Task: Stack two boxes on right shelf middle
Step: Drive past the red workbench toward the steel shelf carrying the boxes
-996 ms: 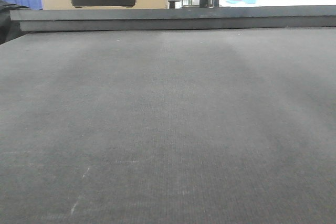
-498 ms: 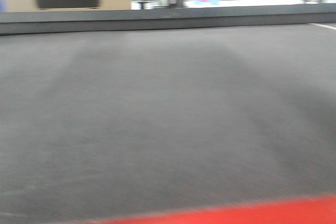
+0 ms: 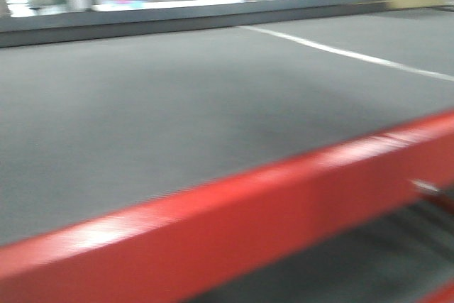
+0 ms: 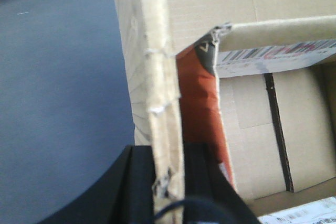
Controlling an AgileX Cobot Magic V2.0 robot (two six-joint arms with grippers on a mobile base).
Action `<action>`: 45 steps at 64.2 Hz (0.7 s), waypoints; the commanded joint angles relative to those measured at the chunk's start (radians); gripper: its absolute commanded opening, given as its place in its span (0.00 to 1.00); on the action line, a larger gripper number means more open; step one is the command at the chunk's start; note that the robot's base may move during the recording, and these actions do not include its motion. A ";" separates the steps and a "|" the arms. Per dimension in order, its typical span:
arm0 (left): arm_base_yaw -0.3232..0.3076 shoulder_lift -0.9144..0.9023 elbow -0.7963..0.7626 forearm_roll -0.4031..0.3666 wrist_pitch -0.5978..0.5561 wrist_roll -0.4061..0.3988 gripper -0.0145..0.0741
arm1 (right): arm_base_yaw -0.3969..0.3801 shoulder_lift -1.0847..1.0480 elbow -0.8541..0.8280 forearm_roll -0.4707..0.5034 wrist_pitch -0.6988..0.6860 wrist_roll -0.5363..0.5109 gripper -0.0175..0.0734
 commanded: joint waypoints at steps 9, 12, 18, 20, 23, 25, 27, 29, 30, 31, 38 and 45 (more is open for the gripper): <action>-0.007 -0.011 -0.013 0.005 -0.064 0.001 0.04 | -0.002 -0.009 -0.010 0.012 -0.047 -0.015 0.03; -0.007 -0.011 -0.013 0.005 -0.064 0.001 0.04 | -0.002 -0.009 -0.010 0.012 -0.047 -0.015 0.03; -0.007 -0.011 -0.013 0.005 -0.064 0.001 0.04 | -0.002 -0.009 -0.010 0.012 -0.047 -0.015 0.03; -0.007 -0.011 -0.013 0.005 -0.064 0.001 0.04 | -0.002 -0.009 -0.010 0.012 -0.047 -0.015 0.03; -0.007 -0.011 -0.013 0.005 -0.064 0.001 0.04 | -0.002 -0.009 -0.010 0.012 -0.047 -0.015 0.03; -0.007 -0.011 -0.013 0.005 -0.064 0.001 0.04 | -0.002 -0.009 -0.010 0.012 -0.047 -0.015 0.03; -0.007 -0.011 -0.013 0.005 -0.064 0.001 0.04 | -0.002 -0.009 -0.010 0.012 -0.047 -0.015 0.03; -0.007 -0.011 -0.013 0.005 -0.064 0.001 0.04 | -0.002 -0.009 -0.010 0.012 -0.047 -0.015 0.03; -0.007 -0.011 -0.013 0.005 -0.064 0.001 0.04 | -0.002 -0.009 -0.010 0.012 -0.047 -0.015 0.03; -0.007 -0.011 -0.013 0.005 -0.064 0.001 0.04 | -0.002 -0.009 -0.010 0.012 -0.047 -0.015 0.03; -0.007 -0.011 -0.013 0.005 -0.064 0.001 0.04 | -0.002 -0.009 -0.010 0.012 -0.047 -0.015 0.03; -0.007 -0.011 -0.013 0.005 -0.064 0.001 0.04 | -0.002 -0.009 -0.010 0.012 -0.047 -0.015 0.03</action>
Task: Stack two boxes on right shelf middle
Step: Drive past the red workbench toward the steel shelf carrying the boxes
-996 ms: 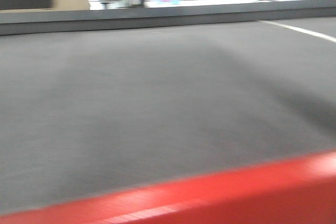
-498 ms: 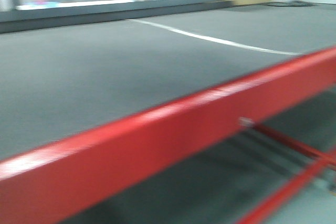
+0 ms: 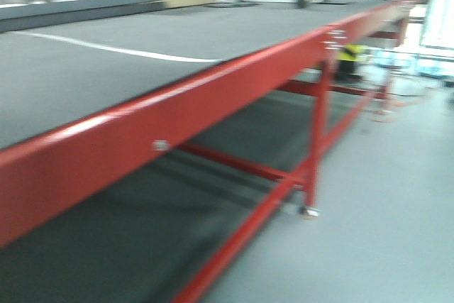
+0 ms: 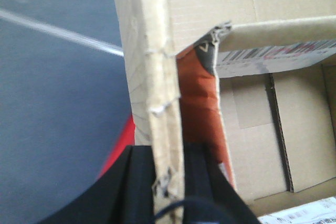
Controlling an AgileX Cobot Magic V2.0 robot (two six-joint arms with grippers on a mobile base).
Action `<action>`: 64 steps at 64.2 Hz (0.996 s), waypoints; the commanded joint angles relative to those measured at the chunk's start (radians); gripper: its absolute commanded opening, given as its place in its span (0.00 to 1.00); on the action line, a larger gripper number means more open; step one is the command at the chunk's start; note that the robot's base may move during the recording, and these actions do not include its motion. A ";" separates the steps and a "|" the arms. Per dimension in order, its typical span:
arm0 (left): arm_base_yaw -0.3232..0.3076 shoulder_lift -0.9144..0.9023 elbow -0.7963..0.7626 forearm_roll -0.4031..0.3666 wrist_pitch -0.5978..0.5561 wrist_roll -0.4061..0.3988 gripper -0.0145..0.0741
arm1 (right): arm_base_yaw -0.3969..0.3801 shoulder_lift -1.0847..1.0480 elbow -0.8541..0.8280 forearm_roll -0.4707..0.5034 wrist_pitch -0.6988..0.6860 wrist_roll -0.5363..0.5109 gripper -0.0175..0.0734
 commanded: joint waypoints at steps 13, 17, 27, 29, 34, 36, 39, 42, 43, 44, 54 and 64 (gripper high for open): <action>-0.007 -0.011 -0.013 0.005 -0.062 0.001 0.04 | -0.002 -0.009 -0.010 0.012 -0.047 -0.013 0.03; -0.007 -0.011 -0.013 0.005 -0.062 0.001 0.04 | -0.002 -0.009 -0.010 0.012 -0.047 -0.013 0.03; -0.007 -0.011 -0.013 0.005 -0.062 0.001 0.04 | -0.002 -0.009 -0.010 0.012 -0.047 -0.013 0.03; -0.007 -0.011 -0.013 0.005 -0.062 0.001 0.04 | -0.002 -0.009 -0.010 0.012 -0.047 -0.013 0.03; -0.007 -0.011 -0.013 0.005 -0.062 0.001 0.04 | -0.002 -0.009 -0.010 0.012 -0.047 -0.013 0.03; -0.007 -0.011 -0.013 0.005 -0.062 0.001 0.04 | -0.002 -0.009 -0.010 0.012 -0.047 -0.013 0.03; -0.007 -0.011 -0.013 0.005 -0.062 0.001 0.04 | -0.002 -0.009 -0.010 0.012 -0.047 -0.013 0.03; -0.007 -0.011 -0.013 0.005 -0.062 0.001 0.04 | -0.002 -0.009 -0.010 0.012 -0.047 -0.013 0.03; -0.007 -0.011 -0.013 0.005 -0.062 0.001 0.04 | -0.002 -0.009 -0.010 0.012 -0.047 -0.013 0.03; -0.007 -0.011 -0.013 0.005 -0.062 0.001 0.04 | -0.002 -0.009 -0.010 0.012 -0.047 -0.013 0.03; -0.007 -0.011 -0.013 0.005 -0.062 0.001 0.04 | -0.002 -0.009 -0.010 0.012 -0.047 -0.013 0.03; -0.007 -0.011 -0.013 0.005 -0.062 0.001 0.04 | -0.002 -0.009 -0.010 0.012 -0.047 -0.013 0.03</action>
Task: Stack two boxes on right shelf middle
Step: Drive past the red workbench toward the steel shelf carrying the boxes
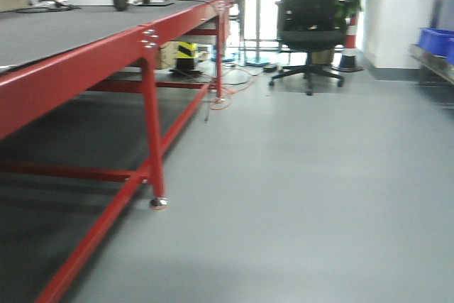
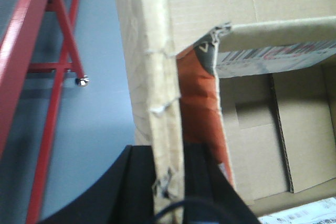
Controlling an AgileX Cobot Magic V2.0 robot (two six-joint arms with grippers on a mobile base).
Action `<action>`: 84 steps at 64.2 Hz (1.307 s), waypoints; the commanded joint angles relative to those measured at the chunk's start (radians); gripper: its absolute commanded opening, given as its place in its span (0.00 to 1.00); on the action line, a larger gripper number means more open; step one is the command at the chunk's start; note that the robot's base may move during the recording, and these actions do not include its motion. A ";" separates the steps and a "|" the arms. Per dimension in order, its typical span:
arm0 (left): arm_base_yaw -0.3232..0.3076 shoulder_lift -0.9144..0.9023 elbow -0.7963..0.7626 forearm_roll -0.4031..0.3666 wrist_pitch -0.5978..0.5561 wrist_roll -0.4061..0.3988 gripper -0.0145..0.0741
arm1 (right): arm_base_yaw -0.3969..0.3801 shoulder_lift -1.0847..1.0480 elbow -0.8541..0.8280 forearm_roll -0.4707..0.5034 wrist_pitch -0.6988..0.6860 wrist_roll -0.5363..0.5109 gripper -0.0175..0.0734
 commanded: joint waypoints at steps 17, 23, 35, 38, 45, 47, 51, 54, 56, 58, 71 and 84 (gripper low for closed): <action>-0.007 -0.011 -0.013 0.005 -0.062 0.001 0.04 | -0.002 -0.009 -0.010 0.012 -0.047 -0.013 0.03; -0.007 -0.011 -0.013 0.005 -0.062 0.001 0.04 | -0.002 -0.009 -0.010 0.012 -0.047 -0.013 0.03; -0.007 -0.011 -0.013 0.005 -0.062 0.001 0.04 | -0.002 -0.009 -0.010 0.012 -0.047 -0.013 0.03; -0.007 -0.011 -0.013 0.005 -0.062 0.001 0.04 | -0.002 -0.009 -0.010 0.012 -0.047 -0.013 0.03; -0.007 -0.011 -0.013 0.005 -0.062 0.001 0.04 | -0.002 -0.009 -0.010 0.012 -0.047 -0.013 0.03; -0.007 -0.011 -0.013 0.005 -0.062 0.001 0.04 | -0.002 -0.009 -0.010 0.012 -0.047 -0.013 0.03; -0.007 -0.011 -0.013 0.005 -0.062 0.001 0.04 | -0.002 -0.009 -0.010 0.012 -0.047 -0.013 0.03; -0.007 -0.011 -0.013 0.005 -0.062 0.001 0.04 | -0.002 -0.009 -0.010 0.012 -0.047 -0.013 0.03; -0.007 -0.011 -0.013 0.005 -0.062 0.001 0.04 | -0.002 -0.009 -0.010 0.012 -0.047 -0.013 0.03; -0.007 -0.011 -0.013 0.005 -0.062 0.001 0.04 | -0.002 -0.009 -0.010 0.012 -0.047 -0.013 0.03; -0.007 -0.011 -0.013 0.005 -0.062 0.001 0.04 | -0.002 -0.009 -0.010 0.012 -0.047 -0.013 0.03; -0.007 -0.011 -0.013 0.005 -0.062 0.001 0.04 | -0.002 -0.009 -0.010 0.012 -0.047 -0.013 0.03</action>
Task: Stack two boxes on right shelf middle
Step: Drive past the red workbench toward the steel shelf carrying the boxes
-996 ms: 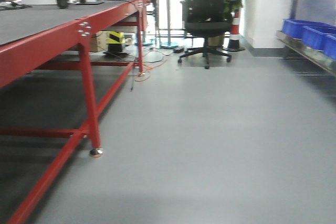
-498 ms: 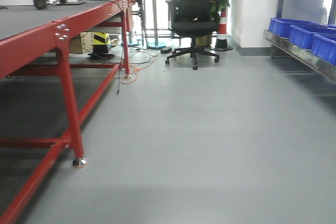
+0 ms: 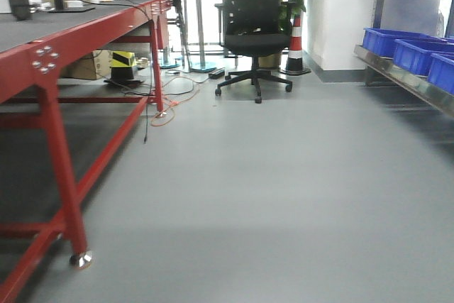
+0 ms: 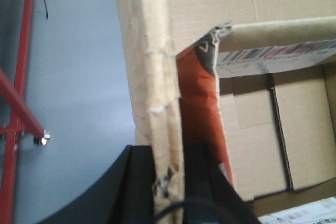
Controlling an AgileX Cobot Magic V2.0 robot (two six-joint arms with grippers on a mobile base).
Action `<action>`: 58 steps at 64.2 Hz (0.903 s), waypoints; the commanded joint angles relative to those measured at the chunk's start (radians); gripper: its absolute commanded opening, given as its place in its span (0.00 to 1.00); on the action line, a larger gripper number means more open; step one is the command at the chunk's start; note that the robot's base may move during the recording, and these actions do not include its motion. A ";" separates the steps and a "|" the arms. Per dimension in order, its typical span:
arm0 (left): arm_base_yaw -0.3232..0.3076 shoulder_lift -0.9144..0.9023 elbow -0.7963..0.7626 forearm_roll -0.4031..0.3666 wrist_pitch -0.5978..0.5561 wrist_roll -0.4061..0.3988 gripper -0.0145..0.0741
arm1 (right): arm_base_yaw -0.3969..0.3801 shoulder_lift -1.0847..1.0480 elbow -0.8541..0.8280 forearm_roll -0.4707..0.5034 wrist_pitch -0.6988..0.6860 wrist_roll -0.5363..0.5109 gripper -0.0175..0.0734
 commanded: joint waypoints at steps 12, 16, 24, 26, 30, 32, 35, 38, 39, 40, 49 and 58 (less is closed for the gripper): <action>-0.007 -0.011 -0.013 0.005 -0.064 0.001 0.04 | -0.002 -0.009 -0.010 0.012 -0.047 -0.013 0.03; -0.007 -0.011 -0.013 0.005 -0.064 0.001 0.04 | -0.002 -0.009 -0.010 0.012 -0.047 -0.013 0.03; -0.007 -0.011 -0.013 0.005 -0.066 0.001 0.04 | -0.002 -0.009 -0.010 0.012 -0.047 -0.013 0.03; -0.007 -0.011 -0.013 0.005 -0.066 0.001 0.04 | -0.002 -0.009 -0.010 0.012 -0.047 -0.013 0.03; -0.007 -0.011 -0.013 0.005 -0.068 0.001 0.04 | -0.002 -0.009 -0.010 0.012 -0.047 -0.013 0.03; -0.007 -0.011 -0.013 0.005 -0.068 0.001 0.04 | -0.002 -0.009 -0.010 0.012 -0.047 -0.013 0.03; -0.007 -0.011 -0.013 0.008 -0.067 0.001 0.04 | -0.002 -0.009 -0.010 0.012 -0.047 -0.013 0.03; -0.007 -0.011 -0.013 0.008 -0.067 0.001 0.04 | -0.002 -0.009 -0.010 0.012 -0.047 -0.013 0.03; -0.007 -0.011 -0.013 0.008 -0.067 0.001 0.04 | -0.002 -0.009 -0.010 0.012 -0.047 -0.013 0.03; -0.007 -0.011 -0.013 0.008 -0.067 0.001 0.04 | -0.002 -0.009 -0.010 0.012 -0.047 -0.013 0.03; -0.007 -0.011 -0.013 0.008 -0.070 0.001 0.04 | -0.002 -0.009 -0.010 0.012 -0.047 -0.013 0.03; -0.007 -0.011 -0.013 0.010 -0.071 0.001 0.04 | -0.002 -0.009 -0.010 0.012 -0.047 -0.013 0.03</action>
